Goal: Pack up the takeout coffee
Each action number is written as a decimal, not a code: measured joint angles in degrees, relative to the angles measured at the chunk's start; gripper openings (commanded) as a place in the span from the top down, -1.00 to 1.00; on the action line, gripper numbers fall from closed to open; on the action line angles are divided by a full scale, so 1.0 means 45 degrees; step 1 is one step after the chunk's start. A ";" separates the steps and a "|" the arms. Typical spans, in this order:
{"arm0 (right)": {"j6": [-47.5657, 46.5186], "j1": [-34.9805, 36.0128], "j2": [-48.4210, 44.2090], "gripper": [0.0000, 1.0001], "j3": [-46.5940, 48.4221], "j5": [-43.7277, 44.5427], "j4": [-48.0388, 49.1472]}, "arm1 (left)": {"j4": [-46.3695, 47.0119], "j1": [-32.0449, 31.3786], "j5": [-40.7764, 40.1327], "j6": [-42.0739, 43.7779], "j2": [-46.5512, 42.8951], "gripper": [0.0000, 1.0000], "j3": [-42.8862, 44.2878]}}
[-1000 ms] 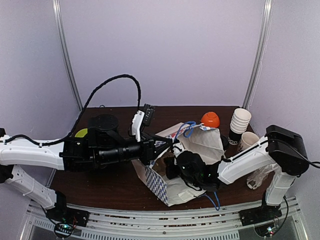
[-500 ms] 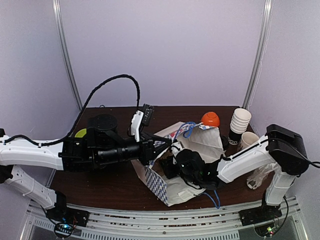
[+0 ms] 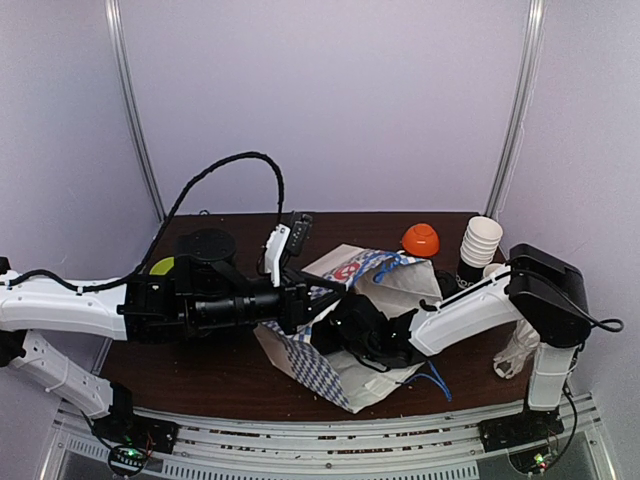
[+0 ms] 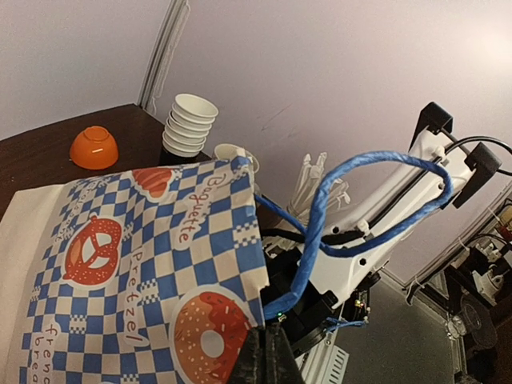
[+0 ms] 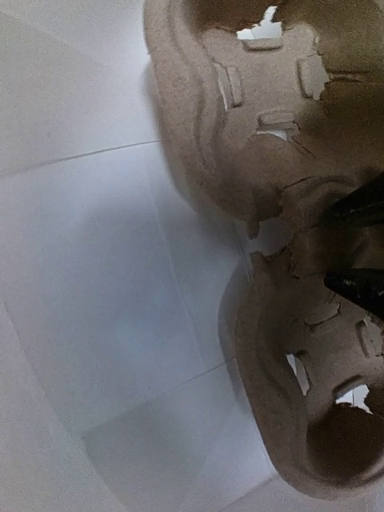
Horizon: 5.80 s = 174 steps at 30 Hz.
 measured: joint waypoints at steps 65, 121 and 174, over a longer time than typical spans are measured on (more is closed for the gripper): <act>-0.1379 0.0223 -0.3653 -0.41 -0.3871 -0.1205 0.1957 | -0.0767 0.0000 0.1025 0.0403 0.0257 1.00 0.0933; -0.1549 0.0078 -0.3162 0.81 -0.3138 0.0296 0.1855 | -0.1253 0.0000 0.0675 -0.0151 0.0758 1.00 0.1467; -0.0568 -0.0714 -0.1753 0.27 -0.0733 -0.2147 -0.1991 | 0.2841 0.0000 0.0350 -0.2982 -0.0092 1.00 -0.1132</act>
